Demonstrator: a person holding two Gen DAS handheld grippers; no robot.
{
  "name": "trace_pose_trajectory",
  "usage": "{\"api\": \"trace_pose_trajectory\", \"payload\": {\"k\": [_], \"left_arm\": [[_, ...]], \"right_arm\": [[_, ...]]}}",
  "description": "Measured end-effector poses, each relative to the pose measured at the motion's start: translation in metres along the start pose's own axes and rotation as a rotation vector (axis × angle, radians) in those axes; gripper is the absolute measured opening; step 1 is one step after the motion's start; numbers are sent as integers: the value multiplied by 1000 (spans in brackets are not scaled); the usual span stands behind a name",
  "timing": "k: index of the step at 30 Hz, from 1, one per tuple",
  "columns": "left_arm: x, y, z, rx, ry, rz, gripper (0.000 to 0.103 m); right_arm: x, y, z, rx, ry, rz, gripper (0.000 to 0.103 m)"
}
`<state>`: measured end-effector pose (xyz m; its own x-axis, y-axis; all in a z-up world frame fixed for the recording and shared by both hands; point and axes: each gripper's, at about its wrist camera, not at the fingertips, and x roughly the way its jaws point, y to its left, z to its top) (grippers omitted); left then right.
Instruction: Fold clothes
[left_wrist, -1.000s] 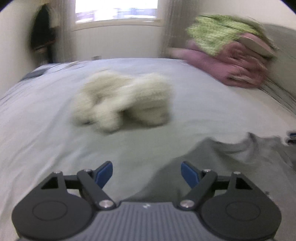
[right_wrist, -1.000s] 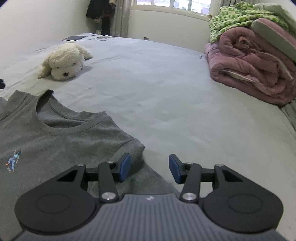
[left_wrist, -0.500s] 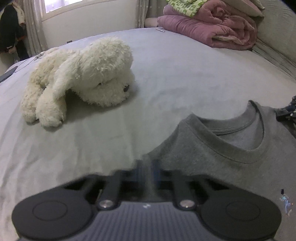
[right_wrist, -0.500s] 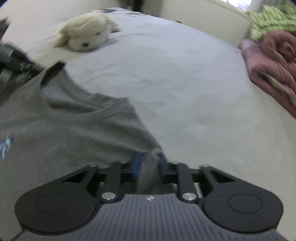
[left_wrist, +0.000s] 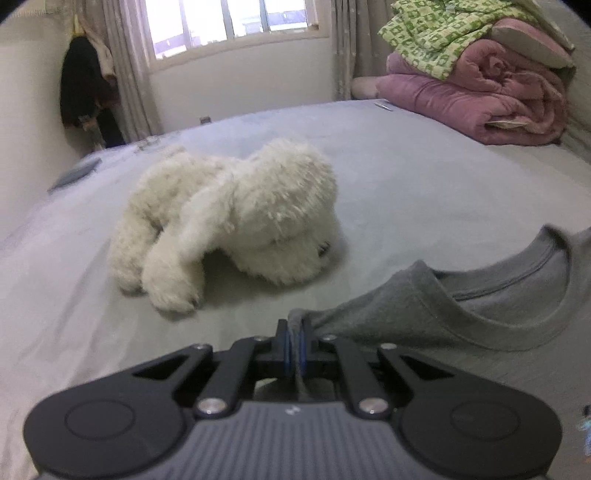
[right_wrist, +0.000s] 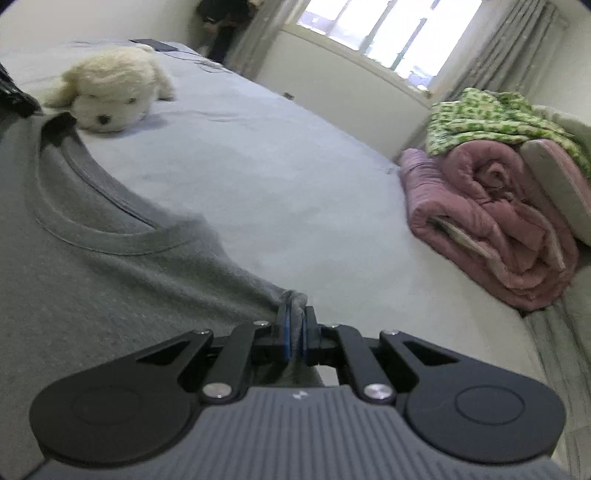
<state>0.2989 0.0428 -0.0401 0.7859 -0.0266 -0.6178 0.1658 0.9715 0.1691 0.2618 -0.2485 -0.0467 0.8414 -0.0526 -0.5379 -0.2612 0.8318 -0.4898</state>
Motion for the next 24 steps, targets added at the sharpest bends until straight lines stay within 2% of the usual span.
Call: {"api": "trace_pose_trajectory", "payload": {"k": [1,3,4,5,7,8,10,11,12,13,17,20,22,24], "left_arm": [[5,-4,-1,14,-6,17,5],[22,-13,-8,32,39,13,7],[28,-21,-13,66,61,28,11],[31,-24,-15,79,59,52,13],[29,-19,-12,57,44,51,16],[25,-11,-8,16,33,45,17],[6,12,0,-91,-24,50,17],[-7,26,3,-140,-61,44,17],[-19,40,4,-185,-86,30,17],[-32,57,3,-231,-93,28,19],[-75,110,-21,-362,-73,60,25],[-98,132,-57,-456,0,52,28],[-108,139,-77,-534,46,28,31],[-118,141,-100,-632,69,-21,39]], "right_arm": [[5,5,1,-15,12,-17,4],[21,17,-2,-45,80,-23,4],[31,23,-5,-54,115,-38,5],[37,27,-7,-52,135,-57,5],[40,28,-4,-43,144,-95,8],[40,28,-3,-36,146,-112,12],[30,16,0,4,115,-140,34],[21,7,1,38,94,-150,41],[10,-4,1,84,78,-152,53],[-2,-18,-2,142,70,-140,57],[-54,-66,-28,343,73,-124,59],[-85,-86,-61,473,116,-90,63],[-101,-92,-86,584,149,-58,64],[-117,-95,-109,684,183,-36,64]]}}
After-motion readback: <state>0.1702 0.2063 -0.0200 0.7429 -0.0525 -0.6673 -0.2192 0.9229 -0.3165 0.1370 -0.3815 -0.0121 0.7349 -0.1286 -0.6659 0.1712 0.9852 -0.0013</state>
